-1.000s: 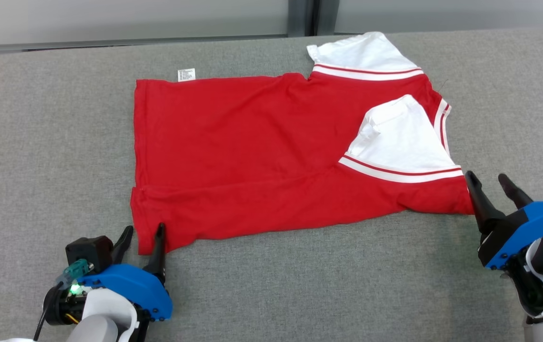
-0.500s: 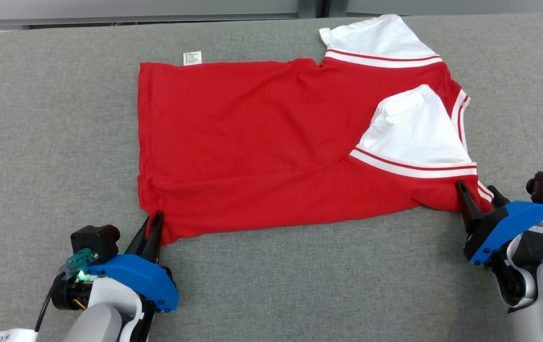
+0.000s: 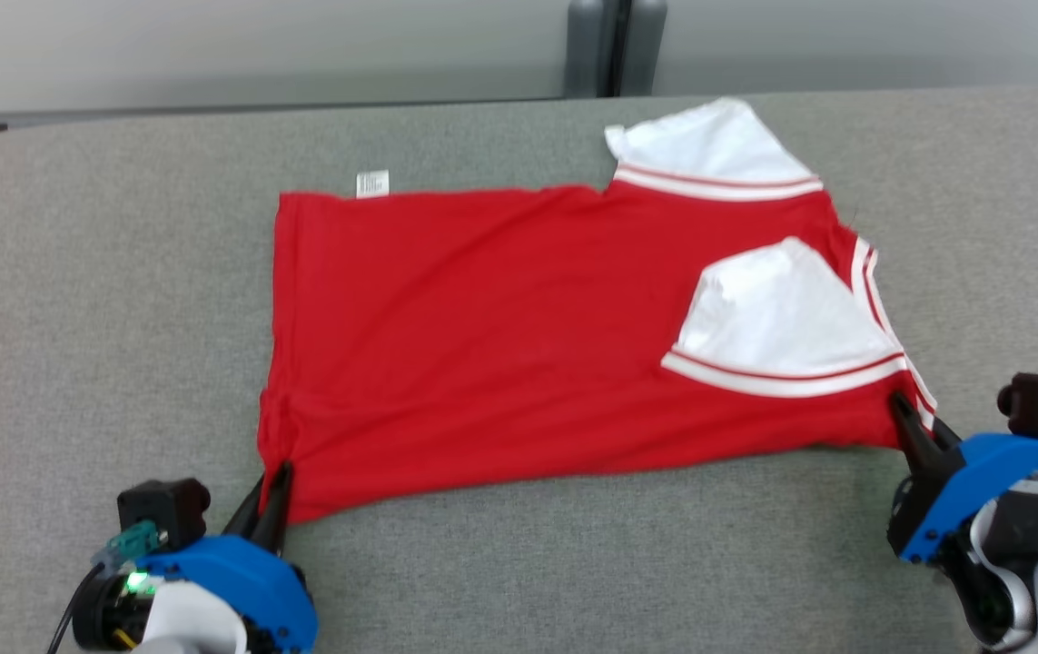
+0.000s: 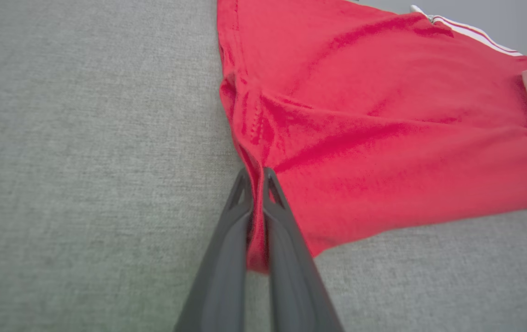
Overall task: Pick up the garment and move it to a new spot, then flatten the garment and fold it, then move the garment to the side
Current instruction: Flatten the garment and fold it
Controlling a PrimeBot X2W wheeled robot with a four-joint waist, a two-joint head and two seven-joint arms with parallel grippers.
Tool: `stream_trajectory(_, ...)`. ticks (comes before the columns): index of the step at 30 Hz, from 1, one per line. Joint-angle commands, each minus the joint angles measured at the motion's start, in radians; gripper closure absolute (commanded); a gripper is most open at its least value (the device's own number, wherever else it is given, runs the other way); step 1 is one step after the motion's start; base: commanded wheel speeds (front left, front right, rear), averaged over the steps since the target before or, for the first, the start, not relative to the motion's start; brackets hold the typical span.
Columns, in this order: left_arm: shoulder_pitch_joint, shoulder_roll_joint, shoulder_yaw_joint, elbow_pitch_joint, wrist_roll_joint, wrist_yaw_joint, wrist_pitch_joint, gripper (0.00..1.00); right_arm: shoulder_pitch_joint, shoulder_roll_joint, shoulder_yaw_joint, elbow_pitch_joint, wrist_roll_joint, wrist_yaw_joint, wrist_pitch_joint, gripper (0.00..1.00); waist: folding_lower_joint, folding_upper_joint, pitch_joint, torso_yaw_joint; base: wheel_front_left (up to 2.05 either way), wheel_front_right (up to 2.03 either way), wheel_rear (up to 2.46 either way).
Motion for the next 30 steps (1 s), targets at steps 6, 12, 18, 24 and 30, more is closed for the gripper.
stream_trajectory(6,0.126,0.058,0.012,-0.141,-0.020,0.055,0.074,1.00,0.116,-0.006,-0.029,-0.132,0.007,0.000,0.079,1.00,-0.0001,-0.0001,-0.058,-0.016,0.00,0.00,0.00)
stream_trajectory(12,0.252,0.064,-0.013,-0.262,-0.039,0.102,0.137,1.00,0.235,-0.004,-0.043,-0.197,0.074,0.000,0.130,1.00,-0.0001,-0.0001,-0.078,-0.003,0.00,0.00,0.00)
stream_trajectory(18,0.267,0.065,-0.020,-0.278,-0.020,0.115,0.120,0.00,0.288,-0.004,-0.046,-0.178,0.113,0.000,0.132,0.00,-0.0001,-0.0001,-0.079,0.009,0.00,0.00,0.00)
stream_trajectory(24,0.204,0.069,-0.025,-0.273,-0.019,0.096,0.133,0.00,0.207,-0.003,-0.019,-0.245,0.057,0.000,0.169,0.00,-0.0001,-0.0001,-0.064,-0.005,0.00,0.00,0.00)
stream_trajectory(30,0.039,0.145,-0.022,-0.304,-0.031,0.031,0.268,0.00,0.009,-0.060,0.049,-0.311,0.040,0.000,0.268,0.00,-0.0001,-0.0001,-0.009,-0.031,0.00,0.00,0.00)
